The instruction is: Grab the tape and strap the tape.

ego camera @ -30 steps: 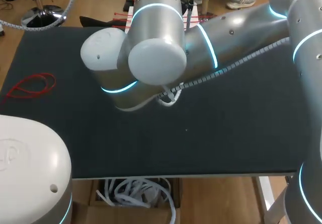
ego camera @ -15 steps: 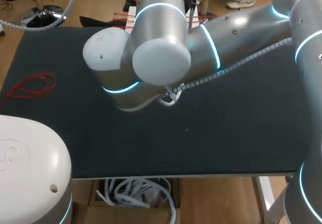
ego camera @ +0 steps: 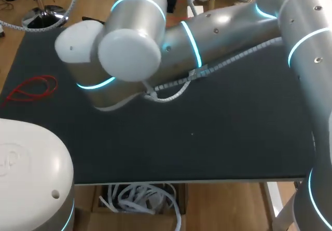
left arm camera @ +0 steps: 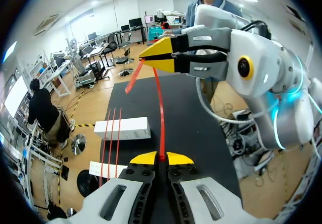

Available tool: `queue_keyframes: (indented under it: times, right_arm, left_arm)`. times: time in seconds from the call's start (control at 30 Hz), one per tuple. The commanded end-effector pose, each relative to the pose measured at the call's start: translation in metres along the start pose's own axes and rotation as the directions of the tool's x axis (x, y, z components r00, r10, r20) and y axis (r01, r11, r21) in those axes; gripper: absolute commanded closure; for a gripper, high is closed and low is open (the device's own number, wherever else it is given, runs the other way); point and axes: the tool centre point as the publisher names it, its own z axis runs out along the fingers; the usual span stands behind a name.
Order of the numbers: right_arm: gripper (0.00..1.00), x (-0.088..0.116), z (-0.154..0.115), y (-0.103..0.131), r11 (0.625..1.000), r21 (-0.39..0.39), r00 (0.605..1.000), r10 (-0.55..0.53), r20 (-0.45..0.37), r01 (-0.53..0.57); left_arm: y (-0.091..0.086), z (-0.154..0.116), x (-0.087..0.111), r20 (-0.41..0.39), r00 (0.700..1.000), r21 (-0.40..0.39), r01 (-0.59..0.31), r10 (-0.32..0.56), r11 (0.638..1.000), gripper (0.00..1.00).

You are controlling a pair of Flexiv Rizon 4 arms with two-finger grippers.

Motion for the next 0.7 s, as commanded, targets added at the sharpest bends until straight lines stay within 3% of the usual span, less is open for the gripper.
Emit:
queue_keyframes:
  times: [0.03, 0.13, 0.6, 0.7]
  right_arm:
    - [1.00, -0.011, -0.008, 0.007, 0.973, 0.009, 0.973, -0.229, -0.035, 0.230]
    - [1.00, -0.022, -0.008, 0.004, 0.982, -0.005, 0.982, -0.191, -0.012, 0.191]
    - [1.00, -0.022, -0.008, 0.004, 0.982, -0.005, 0.982, -0.191, -0.012, 0.191]
    - [1.00, -0.022, -0.007, 0.006, 0.966, 0.030, 0.966, -0.256, -0.031, 0.257]
  left_arm:
    - [0.000, 0.000, 0.000, -0.001, 1.000, -0.002, 0.001, -0.001, 1.000, 1.00]
    - [0.000, 0.000, 0.000, -0.001, 1.000, -0.002, 0.001, -0.001, 1.000, 1.00]
    - [0.000, 0.000, 0.000, -0.001, 1.000, -0.002, 0.001, -0.001, 1.000, 1.00]
    - [0.000, 0.000, 0.000, -0.001, 1.000, -0.002, 0.001, -0.001, 1.000, 1.00]
